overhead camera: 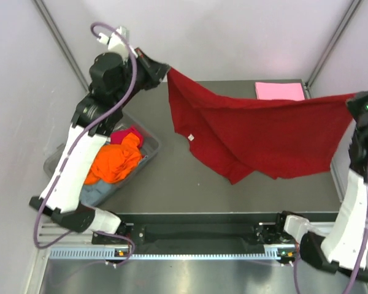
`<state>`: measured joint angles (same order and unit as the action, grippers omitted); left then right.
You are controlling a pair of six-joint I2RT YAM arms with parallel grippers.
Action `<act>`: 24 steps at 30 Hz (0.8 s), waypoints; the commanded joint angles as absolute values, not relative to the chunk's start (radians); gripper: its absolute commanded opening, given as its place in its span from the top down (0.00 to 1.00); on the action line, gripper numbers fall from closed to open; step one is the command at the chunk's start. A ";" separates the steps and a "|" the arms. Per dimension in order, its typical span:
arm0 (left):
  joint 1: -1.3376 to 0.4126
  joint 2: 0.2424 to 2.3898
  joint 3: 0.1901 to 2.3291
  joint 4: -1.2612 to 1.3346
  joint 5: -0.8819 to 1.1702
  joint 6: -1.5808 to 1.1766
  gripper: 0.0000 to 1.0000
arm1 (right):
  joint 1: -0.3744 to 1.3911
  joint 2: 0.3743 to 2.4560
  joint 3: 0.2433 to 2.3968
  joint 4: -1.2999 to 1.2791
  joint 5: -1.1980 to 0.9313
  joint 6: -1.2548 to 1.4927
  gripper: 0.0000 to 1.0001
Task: Fold and stack the t-shirts
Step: Flatten the tshirt out
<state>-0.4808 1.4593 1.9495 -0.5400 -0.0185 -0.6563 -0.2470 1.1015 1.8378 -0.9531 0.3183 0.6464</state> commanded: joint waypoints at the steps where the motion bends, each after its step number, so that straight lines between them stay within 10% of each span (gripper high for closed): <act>1: -0.518 1.295 1.880 -0.557 -0.046 -0.685 1.00 | -0.252 0.990 1.928 -1.064 0.391 0.609 1.00; 15: -0.517 0.894 1.911 -0.607 0.101 -0.861 1.00 | -0.192 0.683 2.238 -1.241 0.377 0.844 1.00; 24: -0.517 0.991 1.948 -0.588 0.010 -0.756 1.00 | -0.164 0.765 2.057 -1.111 0.295 0.775 1.00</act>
